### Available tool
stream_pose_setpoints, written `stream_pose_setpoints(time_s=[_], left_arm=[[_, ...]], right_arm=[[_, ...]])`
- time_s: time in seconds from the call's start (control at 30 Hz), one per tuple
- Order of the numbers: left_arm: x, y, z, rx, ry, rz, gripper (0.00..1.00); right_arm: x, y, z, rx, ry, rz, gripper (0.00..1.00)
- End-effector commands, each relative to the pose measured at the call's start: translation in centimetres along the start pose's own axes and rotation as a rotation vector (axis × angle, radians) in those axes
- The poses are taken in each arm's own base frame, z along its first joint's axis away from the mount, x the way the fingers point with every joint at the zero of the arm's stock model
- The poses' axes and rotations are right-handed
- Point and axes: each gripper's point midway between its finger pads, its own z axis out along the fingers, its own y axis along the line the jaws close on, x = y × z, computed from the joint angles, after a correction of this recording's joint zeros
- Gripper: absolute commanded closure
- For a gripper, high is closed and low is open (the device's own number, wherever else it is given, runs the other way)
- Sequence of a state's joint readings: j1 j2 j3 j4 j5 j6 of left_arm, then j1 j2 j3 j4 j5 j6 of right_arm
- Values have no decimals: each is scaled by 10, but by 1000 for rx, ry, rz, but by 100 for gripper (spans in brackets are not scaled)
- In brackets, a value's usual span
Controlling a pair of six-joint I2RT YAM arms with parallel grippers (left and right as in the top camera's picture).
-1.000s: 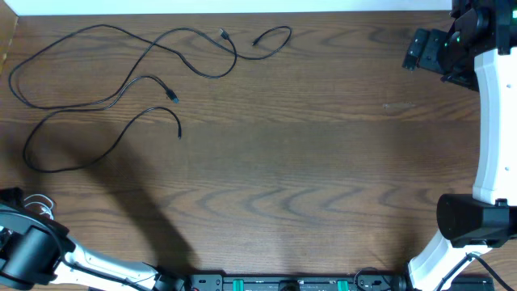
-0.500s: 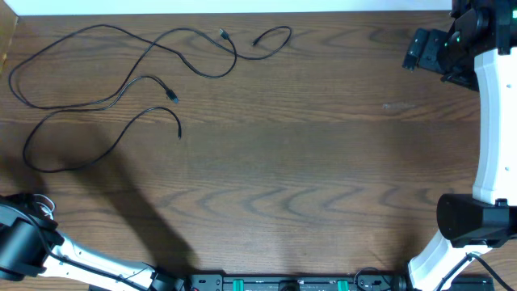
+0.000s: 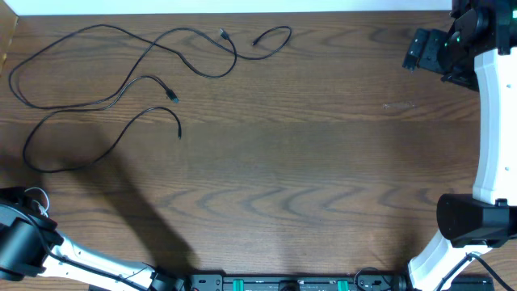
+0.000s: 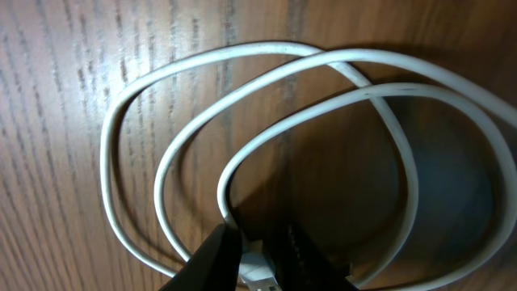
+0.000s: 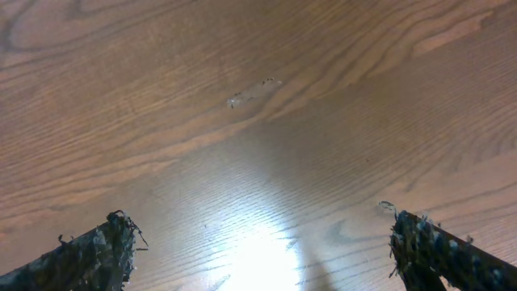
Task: Untangle cables
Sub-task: 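Set the white cable down at the lower-left edge and open the left gripper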
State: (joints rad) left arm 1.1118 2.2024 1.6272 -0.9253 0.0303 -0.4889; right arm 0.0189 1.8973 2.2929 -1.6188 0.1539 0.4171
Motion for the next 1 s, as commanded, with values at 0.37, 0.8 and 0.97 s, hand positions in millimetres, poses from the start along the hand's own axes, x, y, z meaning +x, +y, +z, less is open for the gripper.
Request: stream_pose_setpoints(time_s=[0.37, 0.8, 0.97], left_arm=[[-5, -44, -20, 184, -2, 112, 79], [-6, 22, -32, -156, -62, -12, 59], [-6, 35, -35, -223, -80, -41, 52]], right_arm=[[1, 0, 2, 10, 4, 9, 1], [1, 0, 2, 10, 4, 9, 1], [1, 0, 2, 10, 4, 9, 1]])
